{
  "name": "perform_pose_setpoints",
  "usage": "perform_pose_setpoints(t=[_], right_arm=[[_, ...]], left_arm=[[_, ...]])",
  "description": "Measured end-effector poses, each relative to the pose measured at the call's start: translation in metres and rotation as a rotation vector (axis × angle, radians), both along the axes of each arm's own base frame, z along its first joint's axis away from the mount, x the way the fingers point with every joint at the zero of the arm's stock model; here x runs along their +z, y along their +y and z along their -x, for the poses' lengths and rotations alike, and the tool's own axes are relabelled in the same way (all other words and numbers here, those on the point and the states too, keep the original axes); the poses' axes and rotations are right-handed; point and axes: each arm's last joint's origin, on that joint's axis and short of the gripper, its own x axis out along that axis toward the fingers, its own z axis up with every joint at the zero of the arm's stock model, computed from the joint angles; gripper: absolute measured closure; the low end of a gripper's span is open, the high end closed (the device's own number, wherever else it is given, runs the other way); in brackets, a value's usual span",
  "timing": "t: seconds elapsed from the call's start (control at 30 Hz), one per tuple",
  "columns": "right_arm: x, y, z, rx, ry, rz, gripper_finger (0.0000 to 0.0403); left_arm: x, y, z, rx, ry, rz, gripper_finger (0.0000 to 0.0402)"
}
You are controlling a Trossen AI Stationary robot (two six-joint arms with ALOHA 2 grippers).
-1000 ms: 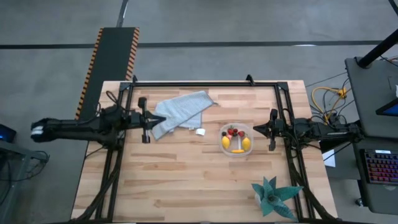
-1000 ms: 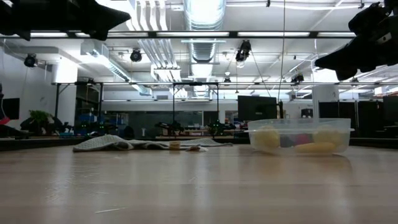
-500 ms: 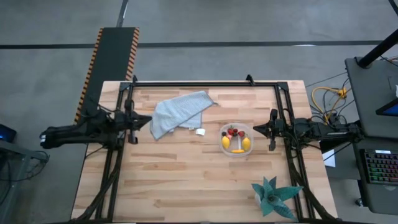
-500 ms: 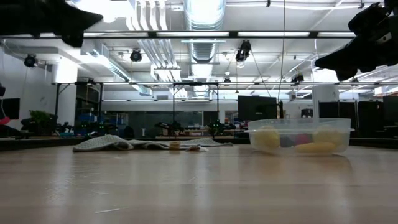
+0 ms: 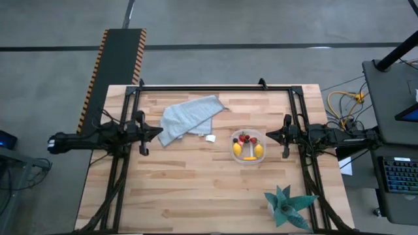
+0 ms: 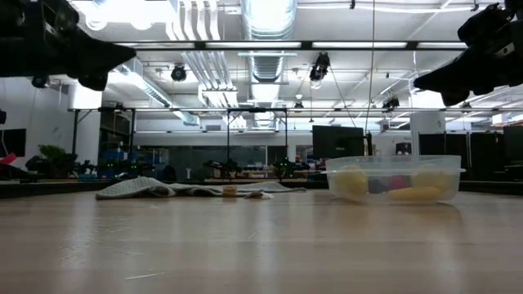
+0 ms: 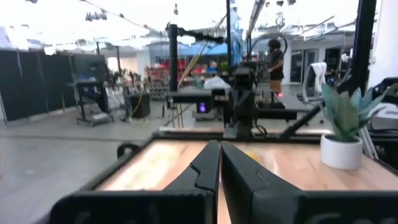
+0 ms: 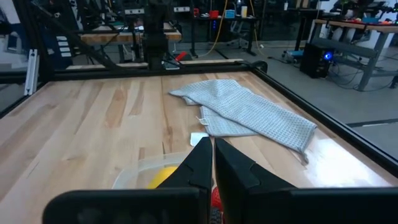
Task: Pick and placing Produce into tupperware
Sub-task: Return to Home Position
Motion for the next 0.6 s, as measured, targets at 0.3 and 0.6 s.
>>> perform_pose_setpoints(t=[0.3, 0.6], right_arm=[[0.002, 0.0, 0.0, 0.008, -0.025, -0.003, 0.0394], [0.008, 0.006, -0.002, 0.195, -0.098, 0.035, 0.0394]], left_arm=[[-0.017, 0.002, -0.005, 0.058, 0.069, 0.042, 0.0401], [-0.018, 0.001, -0.006, 0.047, 0.093, 0.041, 0.0401]])
